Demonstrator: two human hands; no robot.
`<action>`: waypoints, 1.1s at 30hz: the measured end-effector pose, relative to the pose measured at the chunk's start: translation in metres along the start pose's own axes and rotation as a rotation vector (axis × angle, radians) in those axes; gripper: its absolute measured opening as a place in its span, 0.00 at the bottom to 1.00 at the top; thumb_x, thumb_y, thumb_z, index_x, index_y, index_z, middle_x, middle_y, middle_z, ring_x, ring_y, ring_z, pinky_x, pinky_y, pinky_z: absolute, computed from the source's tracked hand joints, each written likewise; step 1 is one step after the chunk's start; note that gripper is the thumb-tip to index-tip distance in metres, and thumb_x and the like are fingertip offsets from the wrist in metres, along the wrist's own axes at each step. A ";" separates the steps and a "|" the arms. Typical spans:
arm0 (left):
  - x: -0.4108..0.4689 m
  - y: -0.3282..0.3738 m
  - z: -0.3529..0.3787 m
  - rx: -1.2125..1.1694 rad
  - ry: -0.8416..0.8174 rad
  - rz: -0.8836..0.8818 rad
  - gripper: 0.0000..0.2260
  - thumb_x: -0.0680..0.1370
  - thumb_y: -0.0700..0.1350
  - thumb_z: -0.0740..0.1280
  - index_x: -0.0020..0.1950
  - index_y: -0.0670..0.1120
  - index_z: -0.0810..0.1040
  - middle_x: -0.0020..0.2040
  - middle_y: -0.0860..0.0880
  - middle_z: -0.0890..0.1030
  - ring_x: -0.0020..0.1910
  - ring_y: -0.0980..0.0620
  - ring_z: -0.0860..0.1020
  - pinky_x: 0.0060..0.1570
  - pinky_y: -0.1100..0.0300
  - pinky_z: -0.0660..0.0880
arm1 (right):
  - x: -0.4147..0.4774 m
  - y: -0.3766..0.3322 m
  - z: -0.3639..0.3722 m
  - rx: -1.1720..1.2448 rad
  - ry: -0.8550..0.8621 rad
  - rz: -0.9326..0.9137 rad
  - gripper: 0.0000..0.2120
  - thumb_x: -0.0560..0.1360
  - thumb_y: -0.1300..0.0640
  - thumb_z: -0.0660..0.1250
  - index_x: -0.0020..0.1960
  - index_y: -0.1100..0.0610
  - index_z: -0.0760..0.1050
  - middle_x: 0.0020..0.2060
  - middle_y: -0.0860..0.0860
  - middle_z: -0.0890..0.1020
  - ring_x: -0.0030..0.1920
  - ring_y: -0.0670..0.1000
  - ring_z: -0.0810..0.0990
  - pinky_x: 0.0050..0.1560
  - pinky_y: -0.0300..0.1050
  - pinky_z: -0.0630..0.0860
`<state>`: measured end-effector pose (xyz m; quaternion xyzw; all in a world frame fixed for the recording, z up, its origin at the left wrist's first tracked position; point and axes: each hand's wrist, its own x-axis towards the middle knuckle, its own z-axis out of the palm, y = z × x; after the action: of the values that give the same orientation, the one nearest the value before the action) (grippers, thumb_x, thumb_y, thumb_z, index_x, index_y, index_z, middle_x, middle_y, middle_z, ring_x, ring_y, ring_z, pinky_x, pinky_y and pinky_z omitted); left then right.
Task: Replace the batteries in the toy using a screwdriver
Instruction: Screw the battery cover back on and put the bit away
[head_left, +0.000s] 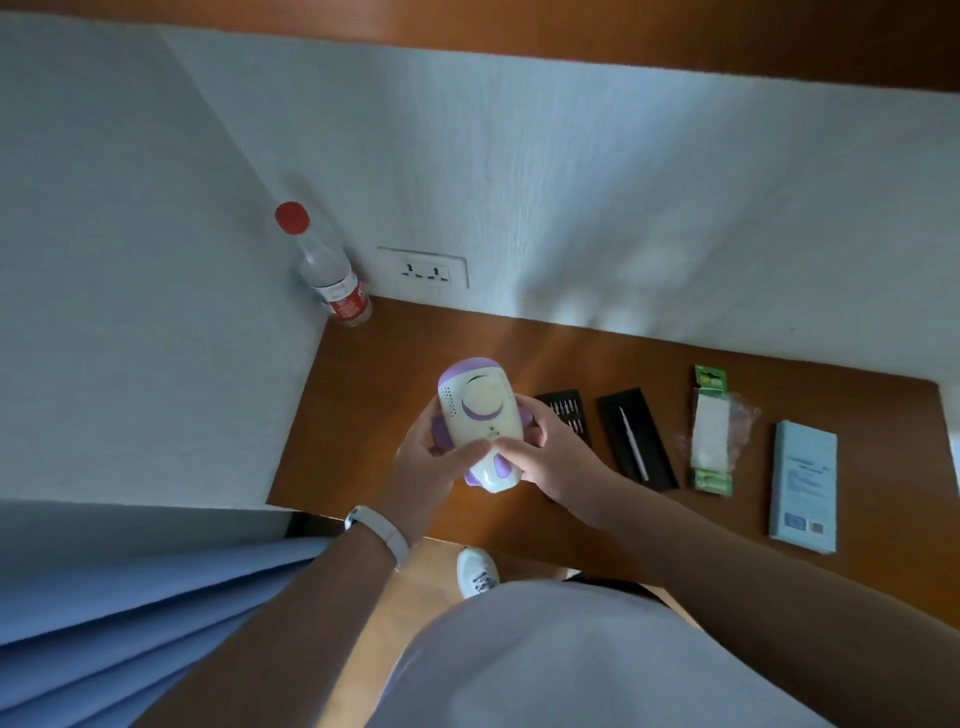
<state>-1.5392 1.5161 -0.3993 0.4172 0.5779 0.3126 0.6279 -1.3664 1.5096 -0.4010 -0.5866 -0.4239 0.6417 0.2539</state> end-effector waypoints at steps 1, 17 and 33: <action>0.003 -0.003 -0.002 0.007 0.002 -0.001 0.24 0.74 0.39 0.75 0.67 0.54 0.74 0.54 0.58 0.82 0.52 0.58 0.82 0.43 0.66 0.80 | 0.003 0.002 0.003 -0.009 0.012 0.010 0.30 0.70 0.47 0.72 0.70 0.43 0.67 0.58 0.46 0.81 0.57 0.48 0.82 0.59 0.54 0.80; 0.024 -0.032 -0.020 0.149 -0.021 0.038 0.32 0.71 0.53 0.76 0.73 0.54 0.69 0.64 0.50 0.78 0.63 0.50 0.78 0.56 0.54 0.82 | 0.006 0.007 0.008 -0.164 0.105 -0.012 0.27 0.78 0.49 0.68 0.73 0.47 0.63 0.56 0.39 0.76 0.57 0.43 0.79 0.56 0.42 0.79; 0.005 -0.028 -0.006 0.126 0.118 0.032 0.27 0.69 0.58 0.73 0.67 0.59 0.75 0.65 0.48 0.76 0.63 0.48 0.78 0.45 0.61 0.82 | -0.018 0.088 -0.105 -0.821 0.533 0.239 0.10 0.79 0.46 0.64 0.50 0.52 0.70 0.39 0.48 0.77 0.35 0.46 0.76 0.31 0.42 0.71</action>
<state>-1.5467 1.5087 -0.4261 0.4459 0.6256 0.3097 0.5602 -1.2463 1.4756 -0.4603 -0.8262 -0.4914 0.2744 0.0263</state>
